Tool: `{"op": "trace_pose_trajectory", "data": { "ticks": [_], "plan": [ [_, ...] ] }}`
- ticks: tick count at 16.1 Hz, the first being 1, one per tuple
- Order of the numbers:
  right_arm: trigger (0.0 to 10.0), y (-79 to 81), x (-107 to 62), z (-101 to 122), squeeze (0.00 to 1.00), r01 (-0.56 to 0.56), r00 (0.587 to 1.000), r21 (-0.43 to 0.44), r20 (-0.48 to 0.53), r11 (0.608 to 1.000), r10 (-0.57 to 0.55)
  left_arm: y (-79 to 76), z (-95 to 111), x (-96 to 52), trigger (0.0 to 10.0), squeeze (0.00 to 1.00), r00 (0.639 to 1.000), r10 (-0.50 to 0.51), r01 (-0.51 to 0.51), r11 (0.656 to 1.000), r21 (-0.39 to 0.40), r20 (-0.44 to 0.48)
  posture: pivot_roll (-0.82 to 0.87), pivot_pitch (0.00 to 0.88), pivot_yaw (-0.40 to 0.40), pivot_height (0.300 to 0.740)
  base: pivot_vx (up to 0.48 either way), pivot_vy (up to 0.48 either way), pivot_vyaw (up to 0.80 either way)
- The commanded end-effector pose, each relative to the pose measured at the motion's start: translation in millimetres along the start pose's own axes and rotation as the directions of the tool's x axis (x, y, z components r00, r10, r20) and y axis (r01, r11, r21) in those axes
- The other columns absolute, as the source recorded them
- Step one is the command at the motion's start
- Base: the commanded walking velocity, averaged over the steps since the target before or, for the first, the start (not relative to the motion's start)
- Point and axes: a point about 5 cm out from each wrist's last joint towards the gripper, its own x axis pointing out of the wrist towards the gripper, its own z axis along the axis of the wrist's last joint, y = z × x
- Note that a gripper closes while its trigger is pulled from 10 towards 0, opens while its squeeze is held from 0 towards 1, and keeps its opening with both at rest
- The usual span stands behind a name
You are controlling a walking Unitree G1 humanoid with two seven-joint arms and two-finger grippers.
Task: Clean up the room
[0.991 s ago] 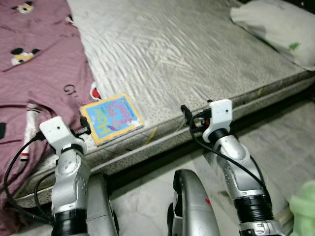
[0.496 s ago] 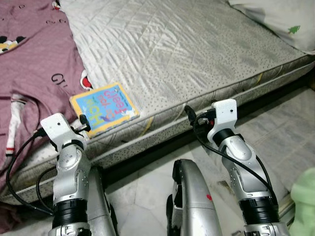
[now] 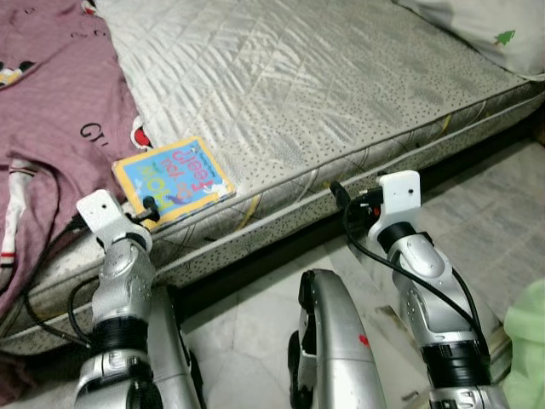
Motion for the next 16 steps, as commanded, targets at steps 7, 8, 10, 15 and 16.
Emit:
{"op": "trace_pose_trajectory", "data": {
  "ticks": [7,8,10,15,16],
  "plan": [
    [10.0,-9.8,-7.4,8,0.0,0.023,0.999,-0.02,0.022,1.0,-0.022,-24.5,-24,12.9,10.0,0.0,0.975,-0.135,0.136,0.991,-0.007,-0.178,-0.22,0.145,-0.058,0.465,0.0,0.0,0.0],
    [10.0,-9.6,-7.2,8,0.0,0.022,1.0,-0.025,0.02,0.999,-0.022,-26.2,-26,13.2,10.0,0.0,0.971,-0.142,0.144,0.99,-0.004,-0.194,-0.22,0.142,-0.057,0.465,0.0,0.0,0.0],
    [10.0,-9.2,-5.1,11,0.0,0.025,0.999,-0.023,0.03,0.999,-0.025,-33.4,-35,12.0,10.0,0.0,0.942,-0.218,0.217,0.976,-0.03,-0.257,-0.22,0.133,-0.055,0.465,0.0,0.0,0.0],
    [10.0,-8.6,-2.8,13,0.0,0.028,0.999,-0.02,0.042,0.999,-0.027,-48.0,-39,8.6,0.0,0.0,0.888,-0.389,0.33,0.911,-0.248,-0.247,-0.22,0.116,-0.052,0.465,0.0,0.0,0.0],
    [10.0,-8.6,-2.8,13,0.0,0.028,0.999,-0.02,0.042,0.999,-0.027,-48.0,-39,8.6,0.0,0.0,0.888,-0.389,0.33,0.911,-0.248,-0.247,-0.22,0.116,-0.052,0.465,0.0,0.0,0.0]
  ]
}}
